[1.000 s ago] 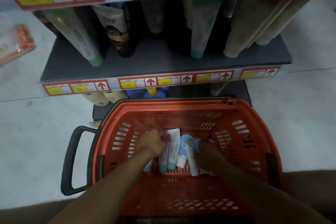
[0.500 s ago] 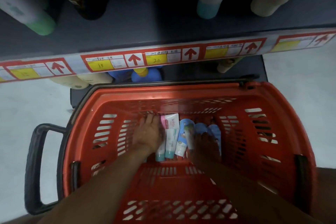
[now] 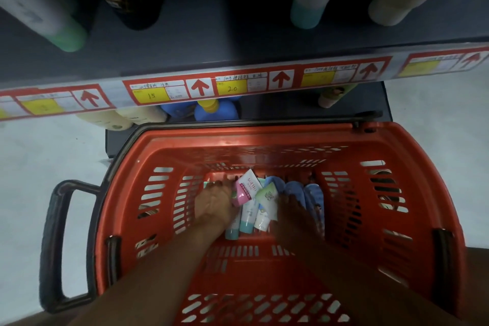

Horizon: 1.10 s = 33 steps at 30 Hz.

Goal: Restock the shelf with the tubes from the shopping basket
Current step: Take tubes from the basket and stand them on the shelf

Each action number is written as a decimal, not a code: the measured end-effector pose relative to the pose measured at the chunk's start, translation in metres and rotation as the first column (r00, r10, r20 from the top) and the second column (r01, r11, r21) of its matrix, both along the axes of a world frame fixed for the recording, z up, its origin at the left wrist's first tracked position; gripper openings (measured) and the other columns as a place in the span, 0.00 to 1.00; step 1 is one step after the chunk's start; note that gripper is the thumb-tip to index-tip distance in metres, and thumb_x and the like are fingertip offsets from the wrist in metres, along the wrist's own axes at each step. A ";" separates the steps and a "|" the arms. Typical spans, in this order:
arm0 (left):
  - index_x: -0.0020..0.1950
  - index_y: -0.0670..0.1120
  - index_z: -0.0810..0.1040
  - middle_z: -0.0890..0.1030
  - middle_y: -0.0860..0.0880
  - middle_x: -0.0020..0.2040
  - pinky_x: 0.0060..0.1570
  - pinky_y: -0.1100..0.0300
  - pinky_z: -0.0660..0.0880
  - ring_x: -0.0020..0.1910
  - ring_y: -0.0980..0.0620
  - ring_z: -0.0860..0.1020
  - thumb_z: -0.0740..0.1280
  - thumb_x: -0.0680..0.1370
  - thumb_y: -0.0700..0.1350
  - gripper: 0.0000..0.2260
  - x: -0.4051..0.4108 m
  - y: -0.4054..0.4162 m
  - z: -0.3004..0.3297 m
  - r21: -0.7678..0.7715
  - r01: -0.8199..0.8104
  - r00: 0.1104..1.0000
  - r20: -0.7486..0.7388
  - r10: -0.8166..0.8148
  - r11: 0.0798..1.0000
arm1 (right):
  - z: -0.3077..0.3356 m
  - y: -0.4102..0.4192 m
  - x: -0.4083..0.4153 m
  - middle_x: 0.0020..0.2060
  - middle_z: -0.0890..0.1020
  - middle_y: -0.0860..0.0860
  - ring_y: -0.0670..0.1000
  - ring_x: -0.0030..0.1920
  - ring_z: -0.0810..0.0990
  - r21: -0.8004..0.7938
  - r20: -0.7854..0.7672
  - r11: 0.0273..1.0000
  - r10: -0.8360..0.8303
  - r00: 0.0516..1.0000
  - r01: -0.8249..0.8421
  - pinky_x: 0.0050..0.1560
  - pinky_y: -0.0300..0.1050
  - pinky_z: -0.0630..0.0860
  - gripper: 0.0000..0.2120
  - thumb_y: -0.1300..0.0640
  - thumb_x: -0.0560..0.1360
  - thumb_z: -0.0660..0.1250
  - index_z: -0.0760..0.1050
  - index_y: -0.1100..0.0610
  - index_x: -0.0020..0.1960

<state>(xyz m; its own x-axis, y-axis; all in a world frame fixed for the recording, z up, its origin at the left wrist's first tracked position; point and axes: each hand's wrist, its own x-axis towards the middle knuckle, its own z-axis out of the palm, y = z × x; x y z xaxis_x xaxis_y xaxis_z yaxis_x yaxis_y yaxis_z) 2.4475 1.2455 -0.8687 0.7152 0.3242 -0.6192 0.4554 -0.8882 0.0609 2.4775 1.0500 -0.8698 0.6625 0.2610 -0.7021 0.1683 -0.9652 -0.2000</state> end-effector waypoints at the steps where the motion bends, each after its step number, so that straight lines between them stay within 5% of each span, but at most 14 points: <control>1: 0.65 0.54 0.75 0.83 0.51 0.54 0.48 0.58 0.79 0.51 0.50 0.82 0.73 0.76 0.60 0.22 -0.002 0.000 0.004 -0.008 -0.019 1.000 -0.016 0.019 1.000 | 0.004 0.002 0.002 0.73 0.66 0.54 0.56 0.73 0.67 0.002 0.002 1.000 -0.008 1.000 0.008 0.69 0.51 0.68 0.34 0.49 0.77 0.65 0.56 0.58 0.79; 5: 0.63 0.52 0.75 0.83 0.50 0.57 0.50 0.57 0.77 0.56 0.47 0.83 0.74 0.73 0.62 0.24 -0.009 -0.002 0.022 -0.053 -0.090 0.995 -0.042 0.088 0.995 | 0.024 0.003 0.011 0.70 0.67 0.54 0.58 0.70 0.69 0.049 -0.032 0.994 -0.096 0.995 0.098 0.67 0.54 0.67 0.31 0.49 0.77 0.65 0.58 0.55 0.76; 9: 0.63 0.52 0.75 0.83 0.49 0.58 0.51 0.56 0.78 0.56 0.47 0.82 0.73 0.71 0.66 0.27 -0.017 -0.006 0.045 -0.098 -0.173 0.984 0.015 0.176 0.980 | 0.040 -0.002 0.014 0.70 0.70 0.54 0.54 0.70 0.70 0.093 0.078 0.995 -0.037 0.996 0.030 0.63 0.46 0.68 0.32 0.45 0.78 0.61 0.58 0.58 0.78; 12: 0.62 0.50 0.74 0.84 0.47 0.57 0.51 0.54 0.79 0.56 0.44 0.83 0.70 0.69 0.69 0.30 -0.021 -0.010 0.067 -0.127 -0.227 0.967 0.088 0.239 0.966 | 0.056 -0.009 0.014 0.53 0.77 0.50 0.46 0.45 0.75 0.189 0.078 0.978 -0.102 0.992 0.086 0.38 0.34 0.65 0.28 0.48 0.77 0.65 0.63 0.55 0.73; 14: 0.62 0.49 0.74 0.84 0.46 0.56 0.48 0.55 0.77 0.55 0.42 0.83 0.70 0.70 0.69 0.31 -0.025 -0.014 0.085 -0.156 -0.271 0.944 0.149 0.294 0.950 | 0.071 -0.013 0.012 0.45 0.72 0.46 0.41 0.37 0.70 0.222 0.146 0.967 -0.156 0.977 0.121 0.35 0.35 0.67 0.24 0.47 0.78 0.65 0.67 0.54 0.71; 16: 0.61 0.49 0.75 0.85 0.46 0.56 0.49 0.53 0.79 0.55 0.42 0.84 0.68 0.68 0.71 0.31 -0.028 -0.018 0.101 -0.192 -0.296 0.917 0.217 0.334 0.936 | 0.081 -0.017 0.012 0.51 0.76 0.54 0.51 0.42 0.80 0.271 0.173 0.956 -0.163 0.971 0.112 0.40 0.44 0.76 0.24 0.44 0.80 0.59 0.73 0.59 0.68; 20: 0.60 0.48 0.75 0.85 0.45 0.55 0.49 0.52 0.79 0.54 0.41 0.83 0.72 0.69 0.66 0.28 -0.033 -0.024 0.138 -0.212 -0.306 0.877 0.317 0.361 0.928 | 0.122 -0.020 0.017 0.60 0.80 0.57 0.59 0.59 0.81 0.333 0.092 0.928 -0.212 0.973 0.170 0.55 0.49 0.76 0.35 0.47 0.70 0.70 0.61 0.58 0.72; 27: 0.56 0.53 0.73 0.84 0.51 0.47 0.41 0.54 0.79 0.47 0.45 0.84 0.76 0.69 0.62 0.23 -0.039 -0.027 0.204 -0.245 -0.312 0.792 0.467 0.394 0.918 | 0.184 -0.023 0.017 0.49 0.77 0.50 0.56 0.50 0.81 0.494 0.179 0.847 -0.320 0.930 0.196 0.45 0.50 0.76 0.28 0.49 0.69 0.75 0.63 0.54 0.61; 33: 0.56 0.52 0.74 0.84 0.54 0.44 0.36 0.57 0.78 0.41 0.53 0.82 0.77 0.70 0.62 0.23 -0.041 -0.033 0.256 -0.256 -0.283 0.688 0.617 0.382 0.924 | 0.235 -0.027 0.015 0.54 0.81 0.53 0.55 0.50 0.83 0.600 0.293 0.791 -0.359 0.886 0.121 0.43 0.55 0.83 0.29 0.46 0.69 0.74 0.64 0.52 0.64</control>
